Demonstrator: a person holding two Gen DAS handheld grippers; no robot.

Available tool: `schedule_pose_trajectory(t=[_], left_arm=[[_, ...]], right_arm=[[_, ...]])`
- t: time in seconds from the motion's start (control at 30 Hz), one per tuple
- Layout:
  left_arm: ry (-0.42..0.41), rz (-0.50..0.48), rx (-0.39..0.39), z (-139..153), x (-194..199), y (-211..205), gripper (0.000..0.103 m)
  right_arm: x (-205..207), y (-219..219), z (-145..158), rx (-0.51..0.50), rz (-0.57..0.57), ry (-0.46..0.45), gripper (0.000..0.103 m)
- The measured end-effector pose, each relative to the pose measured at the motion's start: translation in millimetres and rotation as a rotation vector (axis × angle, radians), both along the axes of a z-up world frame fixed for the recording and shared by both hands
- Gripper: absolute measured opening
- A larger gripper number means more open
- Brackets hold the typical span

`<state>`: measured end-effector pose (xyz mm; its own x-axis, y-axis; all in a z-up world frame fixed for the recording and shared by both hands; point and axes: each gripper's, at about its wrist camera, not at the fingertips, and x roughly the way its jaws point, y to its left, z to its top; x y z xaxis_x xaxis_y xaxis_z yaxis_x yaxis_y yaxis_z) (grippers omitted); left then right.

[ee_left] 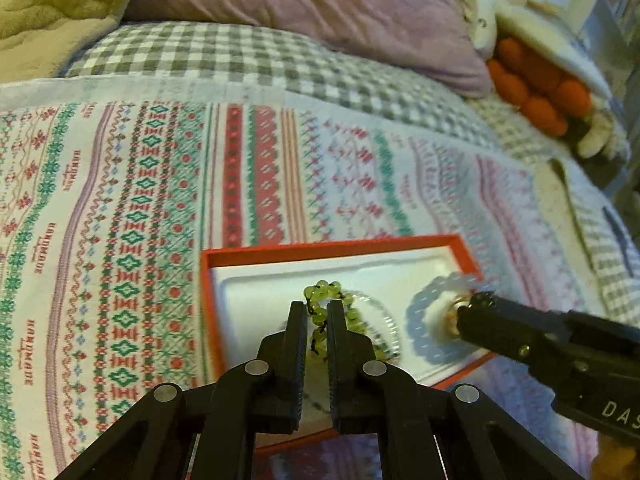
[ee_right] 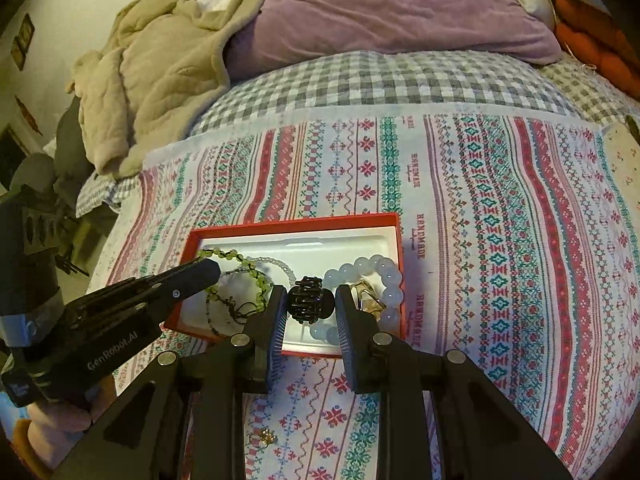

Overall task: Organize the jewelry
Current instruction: 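Carry the pendant and black clip over the red box with both tools, then open both tools to drop the pendant and clip into the box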

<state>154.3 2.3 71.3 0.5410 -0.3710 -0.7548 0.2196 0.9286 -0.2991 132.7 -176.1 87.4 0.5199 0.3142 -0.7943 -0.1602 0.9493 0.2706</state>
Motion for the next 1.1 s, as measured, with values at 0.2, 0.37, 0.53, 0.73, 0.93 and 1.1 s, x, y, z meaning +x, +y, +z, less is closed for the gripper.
schedule_pose_trajectory(t=[0.2, 0.37, 0.53, 0.73, 0.93, 1.1], left_arm=[[-0.017, -0.003, 0.095, 0.0, -2.1, -5.0, 0.007], [-0.017, -0.007, 0.135, 2.2, -3.9, -6.2, 0.024], [-0.030, -0.001, 0.136, 11.9, -9.2, -2.2, 0.042], [-0.056, -0.005, 0.160, 25.7, -22.0, -1.1, 0.064], [-0.081, -0.010, 0.196, 34.2, -38.5, -1.9, 0.083], [-0.081, 0.001, 0.226, 36.8, -49.3, 0.8, 0.092]], right_arm=[[8.4, 5.9, -9.1, -0.022, -0.003, 0.014, 0.026], [11.7, 7.1, -13.8, -0.040, -0.008, 0.022, 0.026], [9.3, 2.6, -5.2, -0.047, -0.009, 0.009, 0.028], [-0.6, -3.4, 9.0, -0.045, -0.005, -0.009, 0.037], [-17.5, -7.5, 20.1, -0.060, 0.011, -0.025, 0.052], [-30.3, -12.2, 27.2, -0.074, 0.005, -0.034, 0.061]])
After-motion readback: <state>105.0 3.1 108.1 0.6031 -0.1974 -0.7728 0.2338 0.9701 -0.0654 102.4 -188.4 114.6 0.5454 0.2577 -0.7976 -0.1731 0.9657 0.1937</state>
